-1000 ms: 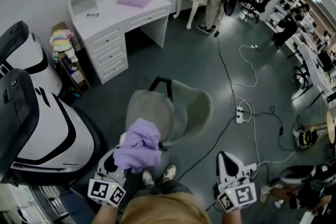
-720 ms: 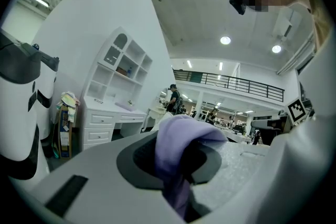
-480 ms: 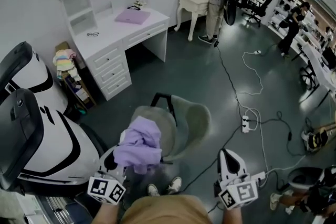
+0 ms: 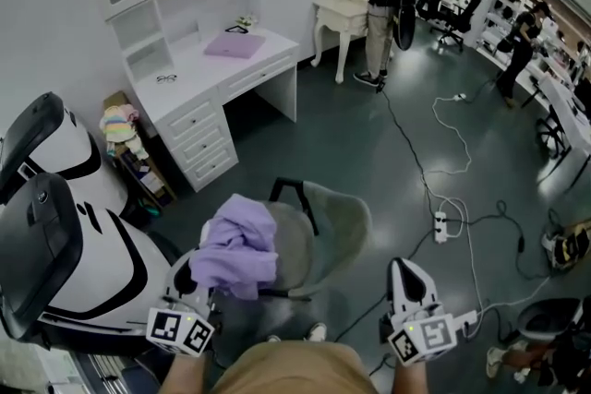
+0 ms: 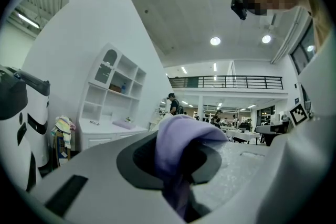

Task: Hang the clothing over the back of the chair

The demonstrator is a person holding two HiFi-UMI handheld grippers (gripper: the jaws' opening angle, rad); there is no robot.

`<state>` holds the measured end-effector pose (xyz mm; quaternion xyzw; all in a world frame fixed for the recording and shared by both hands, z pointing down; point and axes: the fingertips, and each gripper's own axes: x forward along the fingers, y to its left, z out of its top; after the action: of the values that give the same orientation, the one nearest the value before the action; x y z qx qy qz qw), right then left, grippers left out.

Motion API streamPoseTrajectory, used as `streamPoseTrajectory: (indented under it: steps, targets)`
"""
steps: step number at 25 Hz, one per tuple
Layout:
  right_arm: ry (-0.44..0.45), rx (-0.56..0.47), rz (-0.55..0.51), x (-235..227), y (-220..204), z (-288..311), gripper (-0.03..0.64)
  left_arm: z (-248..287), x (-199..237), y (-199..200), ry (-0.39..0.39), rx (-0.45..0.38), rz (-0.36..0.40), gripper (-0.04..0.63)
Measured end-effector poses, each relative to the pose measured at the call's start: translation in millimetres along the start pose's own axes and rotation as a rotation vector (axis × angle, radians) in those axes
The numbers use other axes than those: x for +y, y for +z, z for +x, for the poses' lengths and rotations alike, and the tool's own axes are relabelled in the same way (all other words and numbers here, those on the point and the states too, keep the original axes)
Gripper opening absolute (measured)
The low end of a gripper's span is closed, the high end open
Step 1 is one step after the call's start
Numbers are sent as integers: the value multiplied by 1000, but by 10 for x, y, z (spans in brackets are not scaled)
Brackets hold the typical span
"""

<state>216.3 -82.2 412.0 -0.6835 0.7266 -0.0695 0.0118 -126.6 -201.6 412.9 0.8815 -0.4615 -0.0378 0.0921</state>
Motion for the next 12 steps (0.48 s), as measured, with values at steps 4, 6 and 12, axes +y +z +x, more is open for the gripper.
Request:
streamPoseTrajectory:
  steps: [4, 6, 12]
  targets:
    - [-5, -12, 3, -93, 12, 20, 3, 81, -33, 22, 4, -11, 9, 49]
    - [-4, -8, 6, -145, -18, 14, 3, 123, -63, -30, 6, -2, 6, 49]
    - [-30, 15, 17, -325, -56, -45, 3, 377, -250, -175, -31, 30, 14, 49]
